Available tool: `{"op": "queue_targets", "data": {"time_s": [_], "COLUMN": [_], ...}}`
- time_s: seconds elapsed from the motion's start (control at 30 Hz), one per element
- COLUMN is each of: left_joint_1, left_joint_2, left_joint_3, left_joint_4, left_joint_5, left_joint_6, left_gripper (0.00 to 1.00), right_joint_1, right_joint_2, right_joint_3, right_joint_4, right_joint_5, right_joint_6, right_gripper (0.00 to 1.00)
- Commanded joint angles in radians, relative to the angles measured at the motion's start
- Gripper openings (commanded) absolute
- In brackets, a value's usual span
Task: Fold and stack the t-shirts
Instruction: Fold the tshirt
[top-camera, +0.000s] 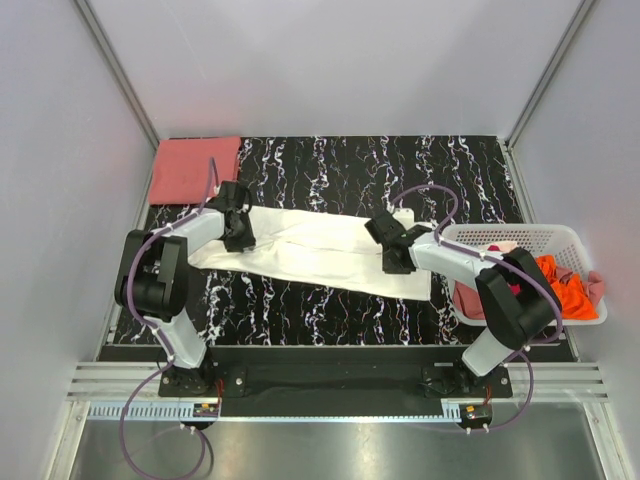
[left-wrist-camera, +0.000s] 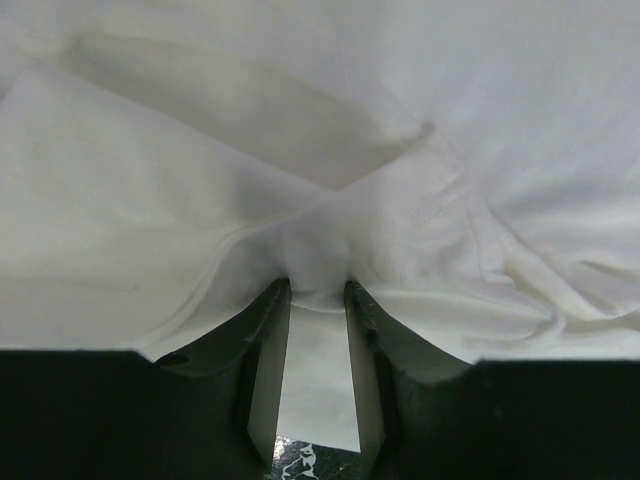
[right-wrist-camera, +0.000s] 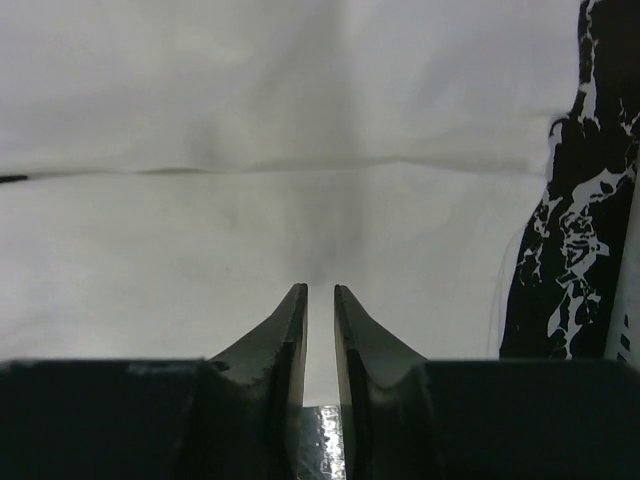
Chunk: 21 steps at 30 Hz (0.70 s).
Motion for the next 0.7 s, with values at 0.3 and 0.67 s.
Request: {"op": "queue_targets", "data": {"time_s": [0.3, 0.67], "left_joint_1": [-0.077, -0.129], "left_joint_2": [0.039, 0.028], "left_joint_3": [0.023, 0.027], "left_joint_4": [0.003, 0.029], "left_joint_5": [0.016, 0.016], "left_joint_6": [-0.028, -0.021], "left_gripper": [0.34, 0.34], "right_joint_1": [0.071, 0.222], "right_joint_2": [-0.077, -0.266], "right_joint_3": [-0.157, -0.237], "right_joint_4": [-0.064, -0.179], "right_joint_5": [-0.111, -0.094], "right_joint_6": [0.198, 0.382], "right_gripper": [0.21, 0.21]}}
